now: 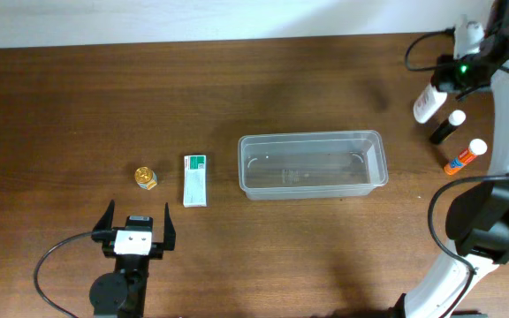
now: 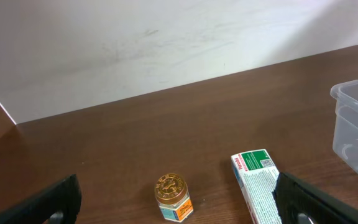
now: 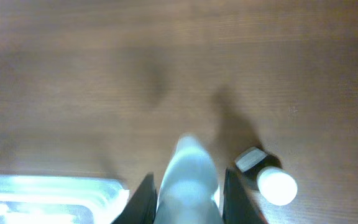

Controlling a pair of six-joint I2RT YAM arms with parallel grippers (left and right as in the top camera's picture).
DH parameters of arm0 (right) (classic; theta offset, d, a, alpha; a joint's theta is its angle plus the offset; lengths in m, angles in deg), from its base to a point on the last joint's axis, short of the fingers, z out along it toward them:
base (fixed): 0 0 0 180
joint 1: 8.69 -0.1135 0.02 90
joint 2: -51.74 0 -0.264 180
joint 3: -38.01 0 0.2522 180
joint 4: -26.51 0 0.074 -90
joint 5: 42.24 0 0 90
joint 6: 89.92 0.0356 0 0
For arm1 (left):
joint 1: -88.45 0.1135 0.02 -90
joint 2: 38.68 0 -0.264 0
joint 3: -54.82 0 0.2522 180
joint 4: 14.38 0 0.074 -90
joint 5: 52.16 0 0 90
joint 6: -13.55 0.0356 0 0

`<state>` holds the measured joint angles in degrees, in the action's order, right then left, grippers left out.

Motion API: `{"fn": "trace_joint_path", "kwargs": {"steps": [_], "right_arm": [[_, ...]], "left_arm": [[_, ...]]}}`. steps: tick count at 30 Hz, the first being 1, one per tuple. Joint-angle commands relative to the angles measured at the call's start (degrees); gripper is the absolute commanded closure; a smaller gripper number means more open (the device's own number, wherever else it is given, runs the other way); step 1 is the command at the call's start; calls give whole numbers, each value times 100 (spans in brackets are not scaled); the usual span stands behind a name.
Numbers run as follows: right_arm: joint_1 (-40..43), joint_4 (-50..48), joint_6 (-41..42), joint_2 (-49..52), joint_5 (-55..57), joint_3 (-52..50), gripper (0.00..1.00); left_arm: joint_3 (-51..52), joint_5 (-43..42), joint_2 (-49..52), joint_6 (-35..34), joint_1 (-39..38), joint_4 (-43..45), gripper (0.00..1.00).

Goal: Pack container
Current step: 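Close the right gripper on the white pump bottle and lift it, then carry the white bottle into the container's right end and release it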

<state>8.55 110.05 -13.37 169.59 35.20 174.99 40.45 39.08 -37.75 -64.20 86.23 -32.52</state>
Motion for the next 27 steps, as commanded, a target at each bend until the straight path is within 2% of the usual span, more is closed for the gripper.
{"fn": "trace_joint_path", "kwargs": {"steps": [1, 7, 12, 18, 21, 27], "right_arm": [[-201, 798, 42, -28, -654, 962, 90], [-422, 2006, 256, -94, -654, 1832, 91], [-603, 2750, 479, -286, -649, 2037, 95], [-1032, 2756, 931, -590, -575, 2004, 96], [-1438, 2758, 1209, -822, -273, 1738, 96], [-2452, 2754, 1886, -1663, 892, 168, 96]], "left_arm": [[11, -87, -46, 48, 26, -37, 0], [11, -87, -46, 50, 26, -37, 1], [11, -85, -46, 50, 26, -37, 1], [11, -85, -46, 48, 26, -37, 1], [11, -87, -46, 50, 26, -37, 1], [11, -85, -46, 48, 26, -37, 1]]}}
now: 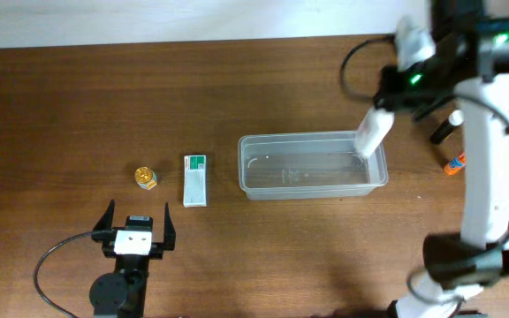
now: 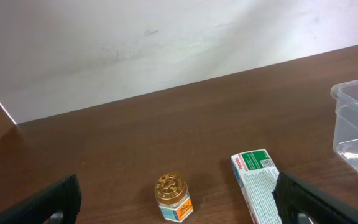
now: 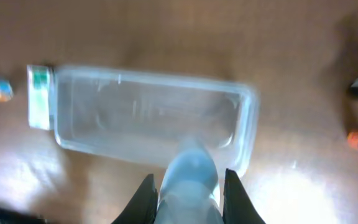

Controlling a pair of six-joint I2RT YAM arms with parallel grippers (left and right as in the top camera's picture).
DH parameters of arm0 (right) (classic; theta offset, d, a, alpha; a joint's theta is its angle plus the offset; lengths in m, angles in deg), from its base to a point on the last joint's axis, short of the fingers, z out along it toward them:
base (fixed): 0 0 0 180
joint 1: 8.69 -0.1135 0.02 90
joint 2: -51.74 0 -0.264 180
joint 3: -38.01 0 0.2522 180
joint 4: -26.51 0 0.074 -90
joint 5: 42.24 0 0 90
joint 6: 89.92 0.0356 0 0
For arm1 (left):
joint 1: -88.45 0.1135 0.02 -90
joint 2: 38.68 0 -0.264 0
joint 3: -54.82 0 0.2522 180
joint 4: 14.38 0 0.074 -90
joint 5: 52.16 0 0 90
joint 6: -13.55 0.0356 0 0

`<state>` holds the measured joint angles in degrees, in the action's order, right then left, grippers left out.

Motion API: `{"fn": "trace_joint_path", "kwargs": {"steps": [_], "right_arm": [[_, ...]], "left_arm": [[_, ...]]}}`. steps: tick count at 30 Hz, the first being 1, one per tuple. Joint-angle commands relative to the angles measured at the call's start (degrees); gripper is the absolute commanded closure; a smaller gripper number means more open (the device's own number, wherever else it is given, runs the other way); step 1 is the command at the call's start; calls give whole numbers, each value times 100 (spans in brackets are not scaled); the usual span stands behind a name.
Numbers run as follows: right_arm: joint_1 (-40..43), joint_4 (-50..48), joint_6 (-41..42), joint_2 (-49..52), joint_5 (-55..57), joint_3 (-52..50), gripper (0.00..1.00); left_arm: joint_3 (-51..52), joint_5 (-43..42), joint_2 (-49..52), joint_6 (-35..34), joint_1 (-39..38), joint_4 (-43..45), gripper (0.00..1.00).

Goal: Pack container
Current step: 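Carry the white bottle into the container's right end and release it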

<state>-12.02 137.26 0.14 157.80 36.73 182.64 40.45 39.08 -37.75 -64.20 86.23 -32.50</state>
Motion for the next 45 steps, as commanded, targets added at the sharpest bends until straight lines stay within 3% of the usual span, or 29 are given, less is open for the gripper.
{"fn": "trace_joint_path", "kwargs": {"steps": [1, 10, 23, 32, 45], "right_arm": [[-544, 33, 717, -623, 916, -874, 96], [-859, -1296, 1270, -905, 1307, -2356, 96], [-289, -2933, 1394, -905, 1432, -3832, 96], [-103, -4087, 820, -905, 911, -4618, 96], [-103, -4651, 636, -901, 977, -5200, 95]], "left_arm": [[11, -85, -46, 50, 26, -39, 1], [11, -85, -46, 50, 26, -39, 0], [11, -87, -46, 48, 26, -39, 1], [11, -87, -46, 50, 26, -42, 1], [11, -87, -46, 50, 26, -39, 1]]}}
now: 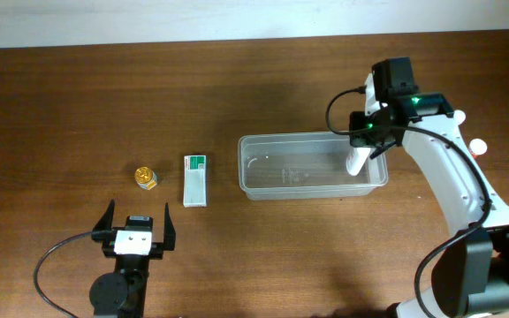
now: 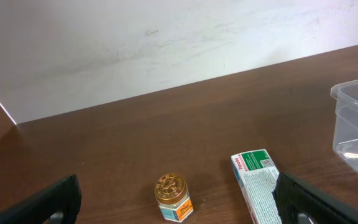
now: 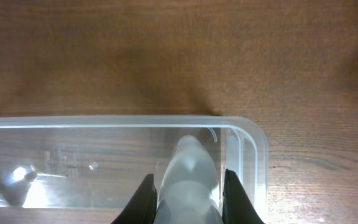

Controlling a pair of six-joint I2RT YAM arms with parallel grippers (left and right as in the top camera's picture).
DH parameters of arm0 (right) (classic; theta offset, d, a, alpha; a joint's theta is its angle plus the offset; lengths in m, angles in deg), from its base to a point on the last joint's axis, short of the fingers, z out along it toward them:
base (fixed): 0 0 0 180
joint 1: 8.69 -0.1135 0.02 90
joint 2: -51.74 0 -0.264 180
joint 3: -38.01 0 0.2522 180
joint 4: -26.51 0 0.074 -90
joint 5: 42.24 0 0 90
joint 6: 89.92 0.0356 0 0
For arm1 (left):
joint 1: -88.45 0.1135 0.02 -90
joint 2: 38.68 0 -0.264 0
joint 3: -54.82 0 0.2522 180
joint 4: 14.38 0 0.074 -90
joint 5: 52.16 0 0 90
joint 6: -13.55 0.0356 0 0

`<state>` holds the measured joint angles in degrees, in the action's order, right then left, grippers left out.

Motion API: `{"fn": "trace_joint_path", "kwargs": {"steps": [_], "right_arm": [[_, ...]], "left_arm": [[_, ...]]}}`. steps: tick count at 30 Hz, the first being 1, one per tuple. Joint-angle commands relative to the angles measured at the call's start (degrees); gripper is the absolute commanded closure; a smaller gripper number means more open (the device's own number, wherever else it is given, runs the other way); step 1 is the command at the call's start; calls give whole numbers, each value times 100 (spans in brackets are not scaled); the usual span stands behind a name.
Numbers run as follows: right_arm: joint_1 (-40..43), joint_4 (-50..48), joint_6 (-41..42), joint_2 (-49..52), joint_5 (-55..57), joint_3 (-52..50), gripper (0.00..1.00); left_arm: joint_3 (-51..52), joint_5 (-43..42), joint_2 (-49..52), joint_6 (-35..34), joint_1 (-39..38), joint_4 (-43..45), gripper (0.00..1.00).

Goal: Pack container
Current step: 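Carry the white bottle into the container's right end and release it, then move the right gripper back over the dark brown bottle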

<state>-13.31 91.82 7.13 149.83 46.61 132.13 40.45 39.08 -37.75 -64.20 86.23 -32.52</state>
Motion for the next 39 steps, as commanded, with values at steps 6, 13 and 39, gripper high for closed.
{"fn": "trace_joint_path", "kwargs": {"steps": [6, 13, 39], "right_arm": [[26, -361, -59, -103, -15, -426, 95], [26, -396, -61, -103, -11, -527, 90], [264, 1519, -74, -105, 986, 2162, 22]], "left_arm": [[11, -85, -46, 50, 26, -37, 1], [11, -87, -46, 50, 26, -37, 1], [11, -87, -46, 50, 26, -37, 1]]}}
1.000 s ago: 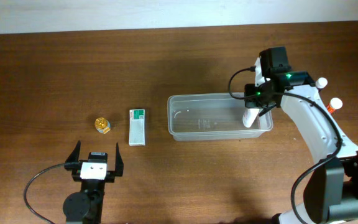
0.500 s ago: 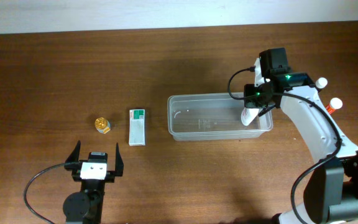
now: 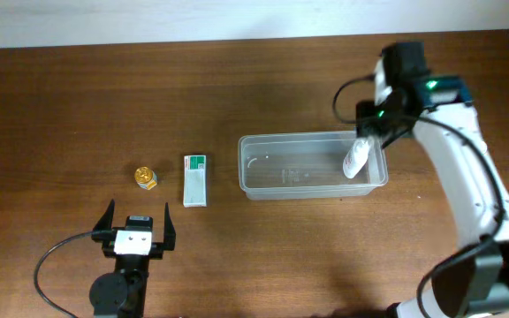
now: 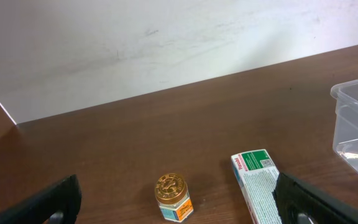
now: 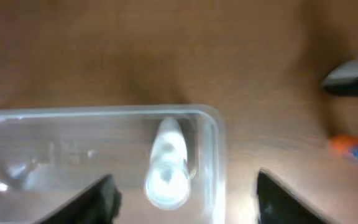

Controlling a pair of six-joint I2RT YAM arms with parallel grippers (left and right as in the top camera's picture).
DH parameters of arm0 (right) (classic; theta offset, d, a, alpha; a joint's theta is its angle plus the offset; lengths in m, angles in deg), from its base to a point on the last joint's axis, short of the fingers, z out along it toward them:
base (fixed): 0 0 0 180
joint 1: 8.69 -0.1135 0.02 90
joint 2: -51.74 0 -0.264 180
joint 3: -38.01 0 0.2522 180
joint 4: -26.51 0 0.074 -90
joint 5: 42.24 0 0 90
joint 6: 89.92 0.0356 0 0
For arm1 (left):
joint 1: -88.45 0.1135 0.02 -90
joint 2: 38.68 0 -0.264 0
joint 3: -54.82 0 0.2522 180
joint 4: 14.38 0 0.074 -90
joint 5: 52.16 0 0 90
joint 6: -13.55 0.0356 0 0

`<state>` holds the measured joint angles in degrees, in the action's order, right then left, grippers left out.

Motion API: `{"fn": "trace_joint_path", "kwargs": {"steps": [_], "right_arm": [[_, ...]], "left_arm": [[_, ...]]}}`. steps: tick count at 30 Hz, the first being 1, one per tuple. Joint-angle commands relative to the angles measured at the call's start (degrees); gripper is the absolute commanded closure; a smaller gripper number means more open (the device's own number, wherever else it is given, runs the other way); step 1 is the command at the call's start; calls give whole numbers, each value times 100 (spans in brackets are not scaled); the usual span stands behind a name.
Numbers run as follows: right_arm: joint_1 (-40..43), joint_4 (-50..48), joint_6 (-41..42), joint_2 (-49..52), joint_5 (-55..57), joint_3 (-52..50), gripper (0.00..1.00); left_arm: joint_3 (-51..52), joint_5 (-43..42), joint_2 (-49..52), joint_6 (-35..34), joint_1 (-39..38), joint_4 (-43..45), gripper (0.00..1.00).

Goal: Pack container
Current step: 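Move the right gripper back over the dark brown bottle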

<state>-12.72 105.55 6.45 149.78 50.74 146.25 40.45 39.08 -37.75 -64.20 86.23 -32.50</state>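
Observation:
A clear plastic container (image 3: 263, 177) sits mid-table. A white bottle (image 3: 354, 159) leans inside its right end, and the right wrist view shows this bottle (image 5: 165, 163) from above, free of any grip. My right gripper (image 5: 188, 205) hangs open above it, the fingers spread wide to either side. A gold-lidded jar (image 3: 146, 177) and a green-and-white box (image 3: 195, 180) lie left of the container. My left gripper (image 3: 136, 221) rests open near the front edge, with the jar (image 4: 173, 198) and box (image 4: 258, 183) ahead of it.
In the right wrist view a black marker (image 5: 350, 78) and an orange stick (image 5: 353, 149) lie on the table to the right of the container. A pale wall (image 4: 135, 50) borders the far table edge. The right arm spans the table's right side.
My right gripper has opened and let go of the white bottle, which now leans in the container's right end. The gripper stands higher than before. The left arm has not moved.
My right gripper held the white bottle at the far right, near the marker and stick. Then it carried the bottle over the container's right end, then held it low inside. Now the bottle rests there, released. The left gripper stayed open throughout.

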Motion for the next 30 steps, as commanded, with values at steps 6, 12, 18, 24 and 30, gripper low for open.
{"fn": "trace_joint_path", "kwargs": {"steps": [6, 12, 18, 24, 30], "right_arm": [[1062, -151, 673, -90, 925, 1373, 4], [1906, -358, 765, 492, 24, 1360, 4], [2135, -470, 1093, 1259, 46, 1360, 0], [2286, -767, 1443, 1757, 24, 1360, 0], [2439, -866, 1558, 2094, 26, 1357, 0]], "left_arm": [[11, -87, -46, 50, 26, -39, 1], [11, -85, -46, 48, 26, -39, 1], [11, -87, -46, 48, 26, -39, 1], [11, -87, -46, 50, 26, -39, 1], [11, -87, -46, 50, 26, -39, 1]]}}
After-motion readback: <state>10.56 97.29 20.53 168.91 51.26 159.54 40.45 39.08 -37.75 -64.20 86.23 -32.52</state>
